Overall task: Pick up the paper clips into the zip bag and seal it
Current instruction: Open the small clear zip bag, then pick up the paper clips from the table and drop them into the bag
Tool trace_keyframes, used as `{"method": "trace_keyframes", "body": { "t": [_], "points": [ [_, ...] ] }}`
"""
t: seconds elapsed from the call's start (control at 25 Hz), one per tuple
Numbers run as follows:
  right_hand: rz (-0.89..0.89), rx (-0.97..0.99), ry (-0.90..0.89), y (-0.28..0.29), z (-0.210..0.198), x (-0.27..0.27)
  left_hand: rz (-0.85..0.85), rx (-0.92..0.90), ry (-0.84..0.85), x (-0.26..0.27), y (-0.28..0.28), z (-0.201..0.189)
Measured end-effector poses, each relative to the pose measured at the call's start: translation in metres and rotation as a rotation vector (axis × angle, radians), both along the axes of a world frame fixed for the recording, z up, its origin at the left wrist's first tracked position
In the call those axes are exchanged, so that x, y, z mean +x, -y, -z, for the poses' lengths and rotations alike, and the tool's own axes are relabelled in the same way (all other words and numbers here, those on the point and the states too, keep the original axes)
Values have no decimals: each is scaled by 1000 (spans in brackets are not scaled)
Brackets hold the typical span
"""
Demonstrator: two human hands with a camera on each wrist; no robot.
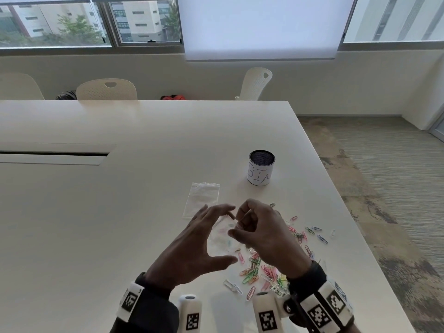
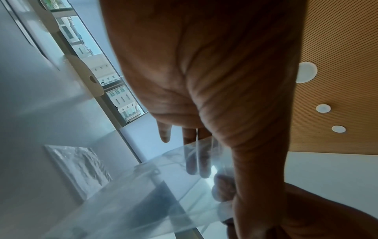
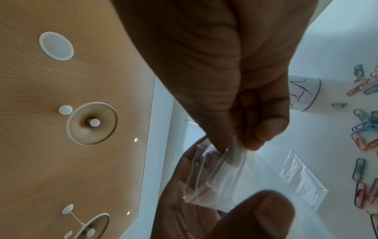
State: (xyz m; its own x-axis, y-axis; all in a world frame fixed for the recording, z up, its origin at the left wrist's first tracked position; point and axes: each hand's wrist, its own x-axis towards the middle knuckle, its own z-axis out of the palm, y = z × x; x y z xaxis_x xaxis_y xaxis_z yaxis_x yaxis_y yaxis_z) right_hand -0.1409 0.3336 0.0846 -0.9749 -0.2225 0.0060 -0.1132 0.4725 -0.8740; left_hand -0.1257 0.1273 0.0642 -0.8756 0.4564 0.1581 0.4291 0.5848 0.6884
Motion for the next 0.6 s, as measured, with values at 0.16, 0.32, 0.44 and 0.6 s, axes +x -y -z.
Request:
{"method": "trace_keyframes", "body": {
  "t": [0.16, 0.32, 0.44, 0.6],
  "points": [
    [-11, -98, 43, -4, 5, -7, -27, 9, 14, -7, 0, 11],
    [-29, -134, 59, -6, 9, -16, -67, 22, 12, -17, -3, 22],
    [8, -75, 36, -11, 15, -35, -123, 0, -14, -26, 7, 29],
    [-5, 230, -93, -19, 36, -67, -253, -50, -31, -32, 35, 33]
  ]
}}
